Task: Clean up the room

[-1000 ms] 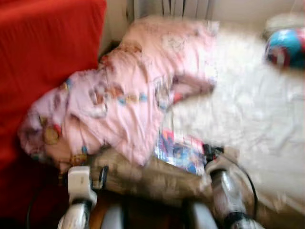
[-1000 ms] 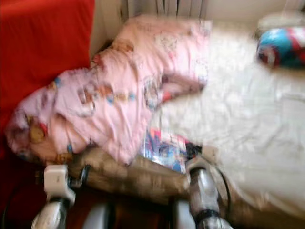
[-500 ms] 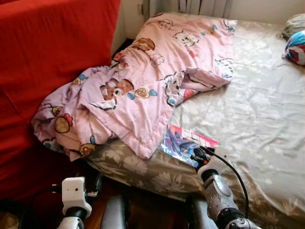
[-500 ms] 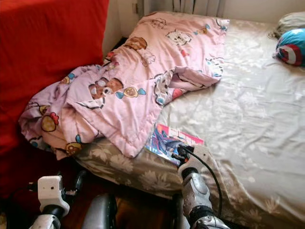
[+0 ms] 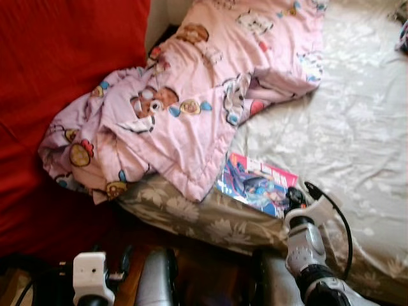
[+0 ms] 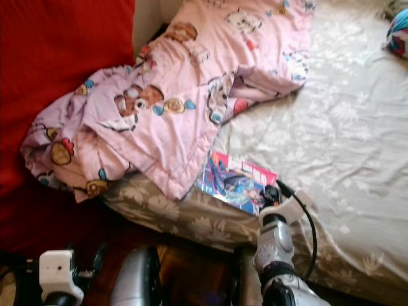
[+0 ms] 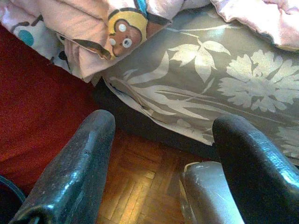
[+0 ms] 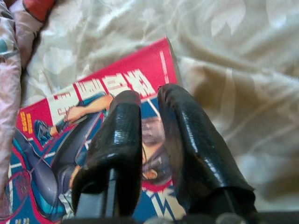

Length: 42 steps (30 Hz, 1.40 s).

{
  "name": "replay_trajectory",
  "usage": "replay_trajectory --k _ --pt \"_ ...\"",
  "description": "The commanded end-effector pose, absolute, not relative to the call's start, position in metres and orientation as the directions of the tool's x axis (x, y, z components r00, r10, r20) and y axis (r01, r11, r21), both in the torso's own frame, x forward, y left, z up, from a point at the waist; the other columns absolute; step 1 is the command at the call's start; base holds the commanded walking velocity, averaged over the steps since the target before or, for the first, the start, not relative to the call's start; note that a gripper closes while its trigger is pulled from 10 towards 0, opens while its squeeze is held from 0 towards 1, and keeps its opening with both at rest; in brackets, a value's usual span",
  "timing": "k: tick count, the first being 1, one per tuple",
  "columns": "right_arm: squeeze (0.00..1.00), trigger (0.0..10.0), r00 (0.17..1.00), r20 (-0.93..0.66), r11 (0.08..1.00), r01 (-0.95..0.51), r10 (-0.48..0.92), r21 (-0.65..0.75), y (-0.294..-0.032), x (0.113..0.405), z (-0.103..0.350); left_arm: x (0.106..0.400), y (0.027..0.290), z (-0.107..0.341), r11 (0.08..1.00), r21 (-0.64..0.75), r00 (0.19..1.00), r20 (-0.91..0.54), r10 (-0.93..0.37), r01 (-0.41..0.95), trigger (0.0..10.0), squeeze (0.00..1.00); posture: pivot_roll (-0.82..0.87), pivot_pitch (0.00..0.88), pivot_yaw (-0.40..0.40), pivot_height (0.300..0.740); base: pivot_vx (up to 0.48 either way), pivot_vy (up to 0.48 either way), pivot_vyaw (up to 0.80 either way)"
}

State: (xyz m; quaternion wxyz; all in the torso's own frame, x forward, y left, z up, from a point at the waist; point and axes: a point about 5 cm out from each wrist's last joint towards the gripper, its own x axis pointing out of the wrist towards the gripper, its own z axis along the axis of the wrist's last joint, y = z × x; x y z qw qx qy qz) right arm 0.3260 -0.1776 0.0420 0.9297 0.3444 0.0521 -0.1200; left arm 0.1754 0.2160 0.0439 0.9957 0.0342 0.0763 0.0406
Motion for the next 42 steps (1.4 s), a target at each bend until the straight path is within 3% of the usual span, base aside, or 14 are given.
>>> replay_trajectory --k 1,3,4,15,16,22,26,34,42 --pt "0.00 10.0 0.958 -0.207 0.718 0.285 -0.198 0.635 -0.177 0.317 0.031 0.170 0.216 0.042 0.994 0.087 0.981 -0.178 0.074 -0.059 10.0 0.00 0.21 0.329 0.058 0.589 0.000 0.000 0.00" --pt "0.03 10.0 0.954 -0.221 0.704 0.297 -0.201 0.645 -0.178 0.311 0.025 0.170 0.215 0.043 0.995 0.091 0.981 -0.184 0.067 -0.050 10.0 0.00 0.21 0.329 0.058 0.589 0.000 0.000 0.00" --pt "1.00 10.0 0.952 -0.229 0.693 0.305 -0.203 0.653 -0.178 0.308 0.021 0.170 0.215 0.043 0.994 0.097 0.981 -0.185 0.062 -0.045 10.0 0.00 0.21 0.330 0.061 0.589 0.000 0.000 0.00" --pt "1.00 10.0 0.965 -0.213 0.678 0.258 -0.152 0.688 -0.173 0.298 0.012 0.168 0.220 0.043 0.993 0.111 0.978 -0.200 0.063 -0.042 10.0 0.00 0.22 0.329 0.071 0.589 0.000 0.000 0.00" --pt "0.00 10.0 0.974 -0.190 0.671 0.223 -0.124 0.707 -0.170 0.299 0.014 0.169 0.219 0.043 0.993 0.113 0.978 -0.199 0.057 -0.035 10.0 0.00 0.22 0.329 0.071 0.589 0.000 0.000 0.00" --pt "0.00 10.0 0.984 -0.154 0.636 0.175 -0.089 0.752 -0.165 0.303 0.018 0.169 0.218 0.043 0.993 0.117 0.979 -0.200 0.050 -0.027 10.0 0.00 0.22 0.324 0.073 0.589 0.000 0.000 0.00" --pt "0.00 10.0 0.981 -0.193 0.529 0.167 -0.006 0.832 -0.159 0.299 0.008 0.168 0.218 0.044 0.993 0.120 0.979 -0.200 0.043 -0.019 10.0 0.00 0.23 0.328 0.078 0.589 0.000 0.000 0.00" --pt "0.00 10.0 0.964 -0.261 0.417 0.219 0.045 0.882 -0.164 0.286 -0.008 0.161 0.217 0.047 0.992 0.125 0.979 -0.201 0.044 -0.019 10.0 0.00 0.25 0.349 0.085 0.589 0.000 0.000 0.00" --pt "0.00 10.0 0.948 -0.282 0.396 0.203 0.151 0.896 -0.159 0.285 -0.010 0.150 0.218 0.048 0.991 0.129 0.974 -0.222 0.049 -0.021 10.0 0.00 0.27 0.379 0.089 0.589 0.000 0.000 0.00"
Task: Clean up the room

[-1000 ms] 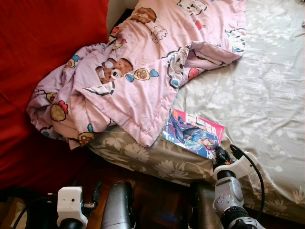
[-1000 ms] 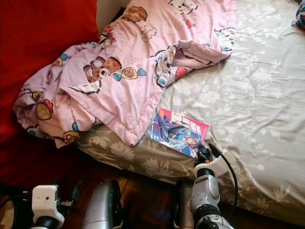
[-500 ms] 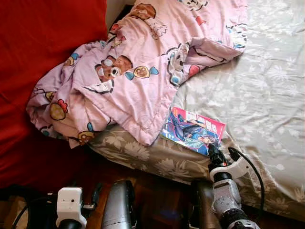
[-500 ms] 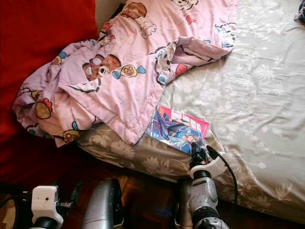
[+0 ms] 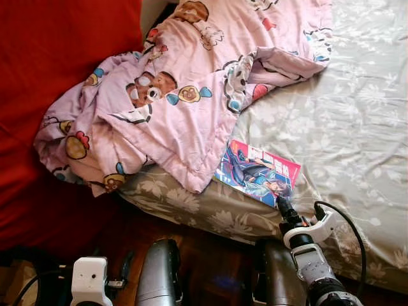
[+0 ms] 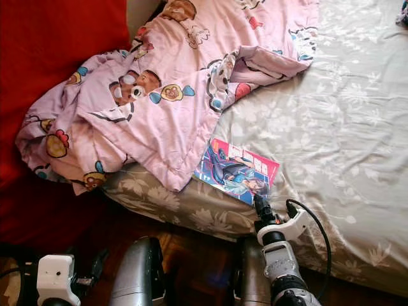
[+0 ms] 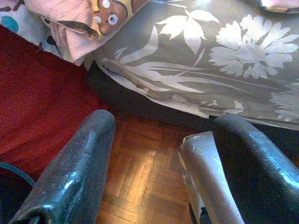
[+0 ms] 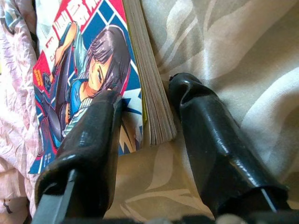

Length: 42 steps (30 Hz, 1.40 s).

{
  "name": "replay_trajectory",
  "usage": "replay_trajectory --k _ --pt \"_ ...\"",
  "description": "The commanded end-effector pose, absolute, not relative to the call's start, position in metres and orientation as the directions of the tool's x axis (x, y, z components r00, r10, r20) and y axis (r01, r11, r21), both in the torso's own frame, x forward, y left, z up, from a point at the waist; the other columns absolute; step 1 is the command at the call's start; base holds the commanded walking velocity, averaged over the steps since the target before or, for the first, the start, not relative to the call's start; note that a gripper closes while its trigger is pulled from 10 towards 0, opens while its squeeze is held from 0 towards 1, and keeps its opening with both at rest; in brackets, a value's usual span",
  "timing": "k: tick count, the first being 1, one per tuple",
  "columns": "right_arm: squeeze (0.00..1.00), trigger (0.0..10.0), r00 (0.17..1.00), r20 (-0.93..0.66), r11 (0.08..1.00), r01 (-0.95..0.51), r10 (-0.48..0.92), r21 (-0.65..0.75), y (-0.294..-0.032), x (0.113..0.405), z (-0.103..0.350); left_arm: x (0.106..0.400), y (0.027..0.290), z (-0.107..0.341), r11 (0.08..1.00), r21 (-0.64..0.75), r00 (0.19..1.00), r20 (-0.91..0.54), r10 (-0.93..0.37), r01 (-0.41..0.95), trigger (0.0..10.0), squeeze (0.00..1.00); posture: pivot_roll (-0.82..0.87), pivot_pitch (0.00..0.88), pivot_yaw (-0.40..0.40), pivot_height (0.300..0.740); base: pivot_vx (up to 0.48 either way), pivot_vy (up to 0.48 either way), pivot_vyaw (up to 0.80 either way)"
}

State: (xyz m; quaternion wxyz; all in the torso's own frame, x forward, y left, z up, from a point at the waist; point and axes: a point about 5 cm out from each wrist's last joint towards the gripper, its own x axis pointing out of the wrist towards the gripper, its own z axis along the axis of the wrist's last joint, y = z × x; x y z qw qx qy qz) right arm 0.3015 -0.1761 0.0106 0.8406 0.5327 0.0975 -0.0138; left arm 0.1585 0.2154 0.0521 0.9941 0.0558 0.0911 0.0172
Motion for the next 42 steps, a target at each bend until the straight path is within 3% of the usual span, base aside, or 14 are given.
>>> replay_trajectory --k 1,5,12,19,20,32,42 --pt "0.00 10.0 0.948 -0.278 0.390 0.199 0.156 0.899 -0.158 0.286 -0.009 0.148 0.218 0.049 0.991 0.129 0.974 -0.223 0.049 -0.021 10.0 0.00 0.28 0.385 0.091 0.589 0.000 0.000 0.00" --pt "0.00 10.0 0.951 -0.263 0.356 0.192 0.164 0.915 -0.152 0.295 -0.001 0.144 0.218 0.051 0.991 0.131 0.972 -0.229 0.051 -0.021 10.0 0.00 0.29 0.389 0.095 0.589 0.000 0.000 0.00" --pt "0.00 10.0 0.945 -0.194 0.376 0.085 0.264 0.923 -0.125 0.314 0.018 0.141 0.220 0.052 0.990 0.141 0.970 -0.235 0.058 -0.025 10.0 0.00 0.30 0.393 0.095 0.589 0.000 0.000 0.00" --pt "0.00 9.6 0.942 -0.179 0.370 0.064 0.285 0.927 -0.120 0.315 0.020 0.140 0.219 0.053 0.989 0.143 0.969 -0.241 0.058 -0.024 10.0 0.00 0.30 0.391 0.094 0.589 0.000 0.000 0.00" --pt "0.00 0.0 0.940 -0.185 0.378 0.066 0.288 0.924 -0.120 0.313 0.019 0.141 0.219 0.053 0.990 0.143 0.968 -0.243 0.058 -0.024 10.0 0.00 0.30 0.387 0.094 0.589 0.000 0.000 0.00" --pt "0.00 0.0 0.946 -0.233 0.398 0.130 0.224 0.908 -0.135 0.300 0.004 0.151 0.215 0.051 0.988 0.154 0.969 -0.246 0.035 0.004 10.0 0.00 0.28 0.357 0.095 0.589 0.000 0.000 0.00" --pt "0.00 0.0 0.989 -0.142 0.403 0.118 0.029 0.907 -0.166 0.304 0.013 0.179 0.214 0.043 0.988 0.152 0.974 -0.226 0.021 0.014 10.0 0.00 0.21 0.271 0.081 0.589 0.000 0.000 0.00"
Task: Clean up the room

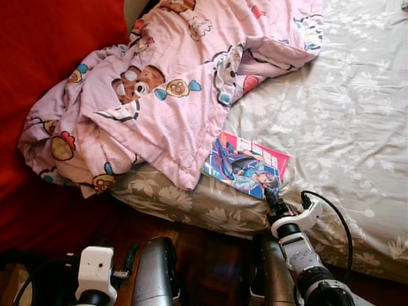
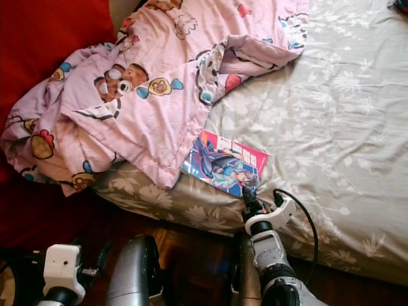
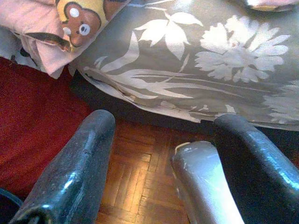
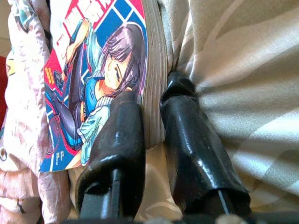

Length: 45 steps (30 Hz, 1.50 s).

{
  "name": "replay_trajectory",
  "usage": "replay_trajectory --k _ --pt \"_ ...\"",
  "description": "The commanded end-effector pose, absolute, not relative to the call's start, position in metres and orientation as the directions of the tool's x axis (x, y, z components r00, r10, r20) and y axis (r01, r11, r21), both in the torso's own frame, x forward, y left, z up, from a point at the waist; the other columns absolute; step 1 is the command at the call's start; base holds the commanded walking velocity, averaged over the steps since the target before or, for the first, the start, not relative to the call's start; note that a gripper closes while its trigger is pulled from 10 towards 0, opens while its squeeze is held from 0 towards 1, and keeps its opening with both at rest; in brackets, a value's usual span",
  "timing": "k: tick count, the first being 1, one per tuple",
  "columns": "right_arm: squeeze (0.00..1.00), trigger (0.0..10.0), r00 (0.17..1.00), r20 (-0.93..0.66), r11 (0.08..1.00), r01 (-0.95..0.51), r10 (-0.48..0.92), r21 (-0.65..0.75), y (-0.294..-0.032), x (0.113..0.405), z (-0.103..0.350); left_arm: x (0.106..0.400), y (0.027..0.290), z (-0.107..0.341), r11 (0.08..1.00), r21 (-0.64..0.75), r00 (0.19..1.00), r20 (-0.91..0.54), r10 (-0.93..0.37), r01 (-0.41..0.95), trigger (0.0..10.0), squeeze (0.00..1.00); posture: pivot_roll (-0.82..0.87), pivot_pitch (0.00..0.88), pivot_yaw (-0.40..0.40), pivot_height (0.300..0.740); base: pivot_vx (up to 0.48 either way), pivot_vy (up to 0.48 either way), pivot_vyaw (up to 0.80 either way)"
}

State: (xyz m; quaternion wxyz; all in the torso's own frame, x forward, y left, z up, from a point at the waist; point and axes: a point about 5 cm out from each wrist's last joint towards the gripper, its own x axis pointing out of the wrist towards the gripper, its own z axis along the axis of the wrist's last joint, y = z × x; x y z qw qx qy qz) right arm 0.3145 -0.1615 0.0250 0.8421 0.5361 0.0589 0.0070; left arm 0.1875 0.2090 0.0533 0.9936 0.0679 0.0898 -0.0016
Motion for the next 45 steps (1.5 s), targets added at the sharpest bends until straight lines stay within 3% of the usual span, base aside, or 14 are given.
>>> replay_trajectory --k 1,12,23,26,27,29,36,38,40,45 --pt "0.00 0.0 0.990 -0.137 0.402 0.117 0.020 0.908 -0.167 0.304 0.014 0.180 0.214 0.043 0.988 0.153 0.974 -0.225 0.021 0.014 10.0 0.00 0.21 0.271 0.081 0.589 0.000 0.000 0.00" --pt "0.00 0.0 0.973 -0.149 0.487 0.216 -0.174 0.846 -0.188 0.286 0.006 0.209 0.210 0.036 0.989 0.145 0.980 -0.196 0.027 0.001 10.0 0.00 0.14 0.181 0.044 0.589 0.000 0.000 0.00" --pt "0.00 0.0 0.948 -0.129 0.529 0.272 -0.291 0.804 -0.193 0.282 0.013 0.226 0.206 0.032 0.991 0.134 0.985 -0.173 0.030 -0.006 10.0 0.00 0.10 0.104 0.019 0.589 0.000 0.000 0.00" --pt "0.00 0.0 0.920 -0.159 0.517 0.337 -0.357 0.787 -0.200 0.278 0.011 0.229 0.206 0.032 0.991 0.133 0.986 -0.167 0.030 -0.008 10.0 0.00 0.09 0.085 0.016 0.589 0.000 0.000 0.00" --pt "0.00 0.0 0.882 -0.223 0.455 0.414 -0.416 0.788 -0.207 0.271 0.004 0.233 0.205 0.032 0.991 0.132 0.987 -0.161 0.029 -0.007 10.0 0.00 0.08 0.063 0.013 0.589 0.000 0.000 0.00" --pt "0.00 0.0 0.868 -0.247 0.426 0.437 -0.431 0.792 -0.208 0.269 0.001 0.235 0.204 0.031 0.991 0.132 0.987 -0.158 0.027 -0.007 10.0 0.00 0.08 0.060 0.012 0.589 0.000 0.000 0.00" --pt "0.00 0.0 0.830 -0.443 0.338 0.547 -0.340 0.766 -0.199 0.251 -0.027 0.240 0.203 0.030 0.991 0.135 0.990 -0.138 0.024 -0.005 10.0 0.00 0.09 0.042 0.005 0.589 0.000 0.000 0.00" --pt "0.00 2.3 0.806 -0.480 0.303 0.581 -0.347 0.756 -0.200 0.247 -0.032 0.241 0.204 0.030 0.990 0.137 0.990 -0.135 0.028 -0.010 10.0 0.00 0.09 0.047 0.003 0.589 0.000 0.000 0.00" --pt "0.00 10.0 0.799 -0.495 0.312 0.593 -0.343 0.742 -0.201 0.246 -0.033 0.241 0.205 0.029 0.990 0.139 0.991 -0.132 0.031 -0.012 10.0 0.00 0.09 0.051 0.003 0.589 0.000 0.000 0.00" --pt "0.00 10.0 0.802 -0.508 0.342 0.595 -0.316 0.727 -0.198 0.247 -0.034 0.240 0.205 0.028 0.990 0.143 0.991 -0.130 0.030 -0.011 10.0 0.00 0.09 0.065 0.005 0.589 0.000 0.000 0.00"
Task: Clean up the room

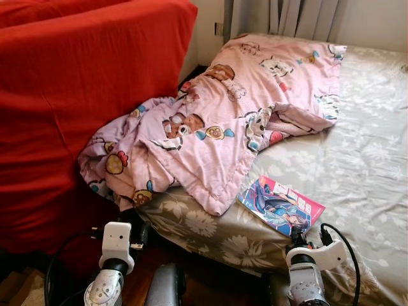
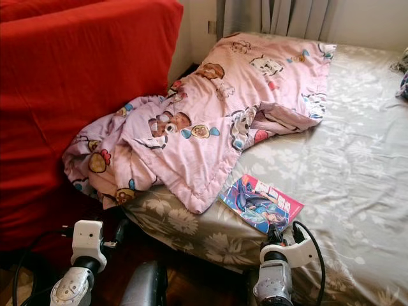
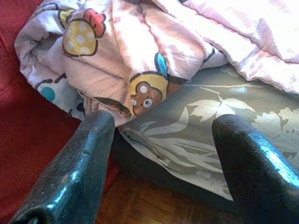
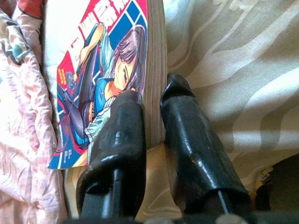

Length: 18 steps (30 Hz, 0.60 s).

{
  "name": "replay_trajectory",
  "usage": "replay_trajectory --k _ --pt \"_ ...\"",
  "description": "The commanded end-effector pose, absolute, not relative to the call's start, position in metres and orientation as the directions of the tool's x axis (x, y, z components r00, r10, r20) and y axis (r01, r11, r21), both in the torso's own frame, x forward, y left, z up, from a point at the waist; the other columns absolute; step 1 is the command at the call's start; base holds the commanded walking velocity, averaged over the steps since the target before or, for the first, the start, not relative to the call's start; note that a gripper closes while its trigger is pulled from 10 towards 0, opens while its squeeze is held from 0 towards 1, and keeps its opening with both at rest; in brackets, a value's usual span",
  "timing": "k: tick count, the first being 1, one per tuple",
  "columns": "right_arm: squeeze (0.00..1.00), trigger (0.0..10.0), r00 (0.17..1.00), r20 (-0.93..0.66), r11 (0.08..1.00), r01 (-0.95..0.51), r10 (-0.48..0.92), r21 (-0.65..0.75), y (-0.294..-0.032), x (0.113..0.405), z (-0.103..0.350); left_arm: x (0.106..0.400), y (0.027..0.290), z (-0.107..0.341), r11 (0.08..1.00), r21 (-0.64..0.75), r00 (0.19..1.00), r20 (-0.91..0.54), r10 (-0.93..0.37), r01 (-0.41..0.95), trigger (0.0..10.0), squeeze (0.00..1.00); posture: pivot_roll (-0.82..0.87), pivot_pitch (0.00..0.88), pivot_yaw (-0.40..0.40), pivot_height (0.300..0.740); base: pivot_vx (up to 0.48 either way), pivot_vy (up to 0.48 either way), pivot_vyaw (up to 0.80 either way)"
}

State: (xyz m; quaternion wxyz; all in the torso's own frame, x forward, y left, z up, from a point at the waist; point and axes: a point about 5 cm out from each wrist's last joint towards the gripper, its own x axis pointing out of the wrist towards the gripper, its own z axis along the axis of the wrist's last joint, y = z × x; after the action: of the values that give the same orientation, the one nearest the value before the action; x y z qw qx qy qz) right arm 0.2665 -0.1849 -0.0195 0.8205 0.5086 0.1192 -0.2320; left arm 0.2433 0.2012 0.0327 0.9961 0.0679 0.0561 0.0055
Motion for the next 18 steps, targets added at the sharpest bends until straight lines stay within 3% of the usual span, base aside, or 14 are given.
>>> replay_trajectory --k 1,2,3,4,6,7,8,13,14,18 --pt "0.00 10.0 0.802 -0.508 0.341 0.595 -0.316 0.728 -0.1981 0.2469 -0.0343 0.2401 0.2047 0.0279 0.989 0.145 0.991 -0.130 0.029 -0.010 10.0 0.00 0.09 0.065 0.005 0.589 0.000 0.000 0.00" --pt "0.30 10.0 0.808 -0.499 0.343 0.586 -0.312 0.734 -0.1982 0.2478 -0.0335 0.2398 0.2045 0.0275 0.989 0.146 0.991 -0.131 0.029 -0.010 10.0 0.00 0.10 0.070 0.005 0.589 0.000 0.000 0.00" --pt "0.30 10.0 0.808 -0.499 0.343 0.586 -0.312 0.734 -0.1982 0.2478 -0.0335 0.2398 0.2045 0.0275 0.989 0.146 0.991 -0.131 0.029 -0.010 10.0 0.00 0.10 0.070 0.005 0.589 0.000 0.000 0.00" --pt "0.42 10.0 0.812 -0.498 0.358 0.582 -0.304 0.730 -0.1982 0.2486 -0.0331 0.2395 0.2045 0.0269 0.989 0.146 0.991 -0.131 0.029 -0.009 10.0 0.00 0.10 0.070 0.005 0.589 0.000 0.000 0.00" --pt "0.43 10.0 0.814 -0.498 0.379 0.580 -0.299 0.721 -0.1976 0.2499 -0.0322 0.2394 0.2046 0.0261 0.989 0.145 0.991 -0.129 0.029 -0.010 10.0 0.00 0.09 0.074 0.006 0.589 0.000 0.000 0.00" --pt "0.40 10.0 0.816 -0.497 0.386 0.578 -0.297 0.719 -0.1973 0.2506 -0.0318 0.2394 0.2044 0.0259 0.989 0.144 0.991 -0.128 0.029 -0.010 10.0 0.00 0.09 0.074 0.006 0.589 0.000 0.000 0.00" --pt "0.00 10.0 0.817 -0.495 0.391 0.577 -0.297 0.717 -0.1972 0.2511 -0.0315 0.2394 0.2044 0.0257 0.990 0.144 0.991 -0.127 0.028 -0.010 10.0 0.00 0.10 0.074 0.006 0.589 0.000 0.000 0.00" --pt "0.00 10.0 0.819 -0.492 0.386 0.573 -0.295 0.723 -0.1958 0.2527 -0.0305 0.2396 0.2048 0.0250 0.990 0.144 0.991 -0.128 0.027 -0.008 10.0 0.00 0.09 0.079 0.008 0.589 0.000 0.000 0.00" --pt "1.00 10.0 0.820 -0.490 0.387 0.571 -0.294 0.724 -0.1955 0.2531 -0.0302 0.2396 0.2049 0.0250 0.989 0.145 0.991 -0.128 0.027 -0.008 10.0 0.00 0.10 0.079 0.008 0.589 0.000 0.000 0.00" --pt "0.98 10.0 0.828 -0.480 0.398 0.560 -0.290 0.726 -0.1945 0.2550 -0.0284 0.2391 0.2057 0.0242 0.989 0.146 0.992 -0.127 0.027 -0.008 10.0 0.00 0.10 0.081 0.009 0.589 0.000 0.000 0.00"
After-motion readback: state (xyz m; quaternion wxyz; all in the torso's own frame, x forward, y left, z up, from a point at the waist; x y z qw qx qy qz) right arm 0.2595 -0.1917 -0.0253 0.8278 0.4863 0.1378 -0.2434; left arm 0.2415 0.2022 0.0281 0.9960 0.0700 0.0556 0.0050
